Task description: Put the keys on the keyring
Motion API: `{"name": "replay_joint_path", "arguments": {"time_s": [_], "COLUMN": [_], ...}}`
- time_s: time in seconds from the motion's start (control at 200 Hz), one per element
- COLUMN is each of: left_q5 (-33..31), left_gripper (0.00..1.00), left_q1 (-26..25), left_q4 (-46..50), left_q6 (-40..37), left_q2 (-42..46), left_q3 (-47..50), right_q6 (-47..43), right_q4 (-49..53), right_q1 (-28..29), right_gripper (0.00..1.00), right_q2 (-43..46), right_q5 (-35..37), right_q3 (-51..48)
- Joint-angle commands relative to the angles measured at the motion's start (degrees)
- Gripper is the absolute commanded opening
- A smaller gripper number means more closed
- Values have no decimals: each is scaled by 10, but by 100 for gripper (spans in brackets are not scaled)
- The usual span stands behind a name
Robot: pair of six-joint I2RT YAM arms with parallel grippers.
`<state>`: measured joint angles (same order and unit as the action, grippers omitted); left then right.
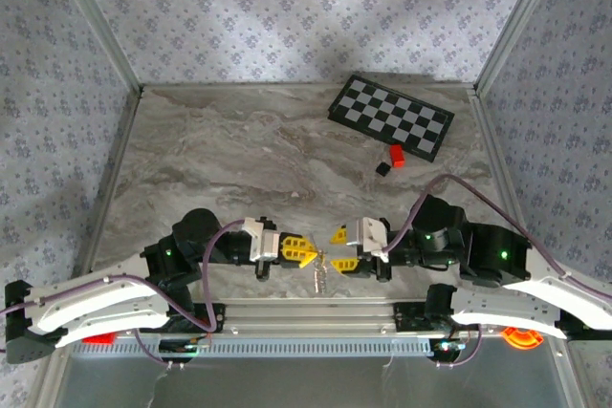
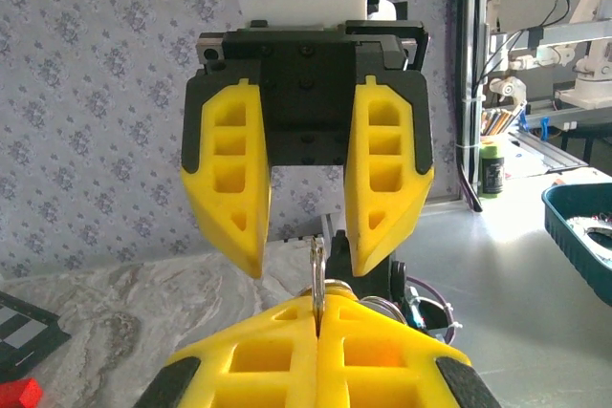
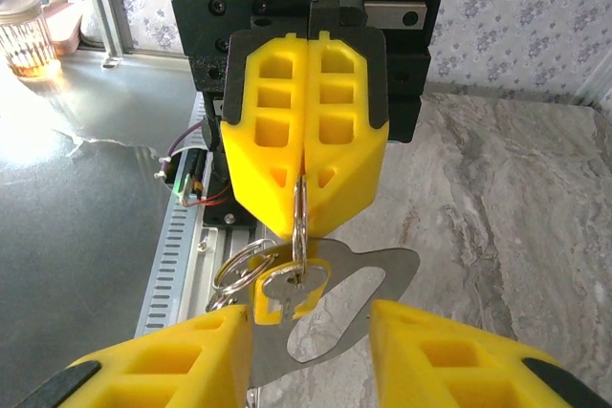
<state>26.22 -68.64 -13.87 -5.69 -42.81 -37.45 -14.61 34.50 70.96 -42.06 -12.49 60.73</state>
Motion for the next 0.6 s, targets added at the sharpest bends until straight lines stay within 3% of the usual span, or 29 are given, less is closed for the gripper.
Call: {"name": "replay_joint_path", "arguments": {"time_s": [0.0, 0.22, 0.595], "left_q5": [17, 16, 16], "left_gripper": [0, 0, 0], "left_q1": [0, -1, 0], "left_q4": [-15, -15, -11], "left_q6": [6, 6, 5], "left_q2": [3, 5, 8], "left_q3": [-18, -15, -18], "right_q6": [-1, -3, -3], "right_q4": [-29, -47, -42], "right_q1": [-4, -8, -20], "right_gripper": [37, 32, 12], "right_q2": [-2, -1, 4], "right_q5": [-13, -23, -30], "right_q3": [-3, -8, -17]}}
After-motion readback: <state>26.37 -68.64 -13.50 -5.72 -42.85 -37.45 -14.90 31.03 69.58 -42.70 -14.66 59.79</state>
